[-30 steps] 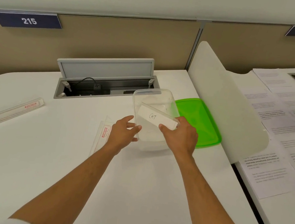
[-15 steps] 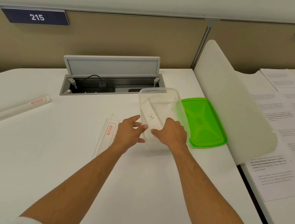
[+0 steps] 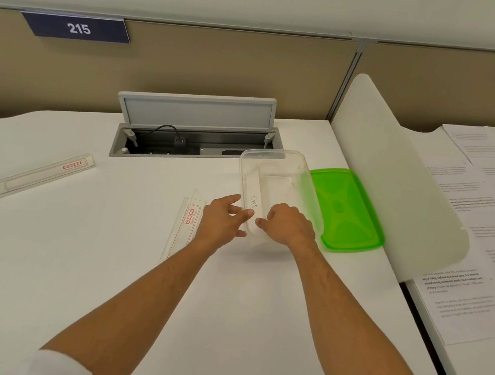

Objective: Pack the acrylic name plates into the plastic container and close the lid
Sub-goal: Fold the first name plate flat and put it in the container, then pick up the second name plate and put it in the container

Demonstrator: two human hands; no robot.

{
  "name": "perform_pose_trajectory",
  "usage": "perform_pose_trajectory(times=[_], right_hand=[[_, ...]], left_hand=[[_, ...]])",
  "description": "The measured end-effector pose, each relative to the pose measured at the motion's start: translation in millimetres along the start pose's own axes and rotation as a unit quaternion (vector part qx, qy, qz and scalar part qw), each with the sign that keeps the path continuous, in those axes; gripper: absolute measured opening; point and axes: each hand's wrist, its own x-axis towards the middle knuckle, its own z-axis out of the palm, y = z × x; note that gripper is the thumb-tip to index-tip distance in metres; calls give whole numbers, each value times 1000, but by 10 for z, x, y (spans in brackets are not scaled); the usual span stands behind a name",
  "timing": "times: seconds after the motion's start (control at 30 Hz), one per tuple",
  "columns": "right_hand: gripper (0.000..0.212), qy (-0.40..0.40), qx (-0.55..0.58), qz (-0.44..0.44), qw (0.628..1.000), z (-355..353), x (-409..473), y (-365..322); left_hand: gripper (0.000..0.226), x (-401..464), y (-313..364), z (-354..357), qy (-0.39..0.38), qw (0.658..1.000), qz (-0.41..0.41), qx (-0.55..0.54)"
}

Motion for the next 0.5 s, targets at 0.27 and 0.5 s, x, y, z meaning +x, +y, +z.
perform_pose_trajectory(times=[0.27,0.5], right_hand=[[33,73,92,-19,993,-25,-72,29],[28,228,196,-121,946,56,-332,-187]], left_hand=[[29,-210,-93,-382,99,991,78,43],[35,-415,-364,-881,176,977,28,115]])
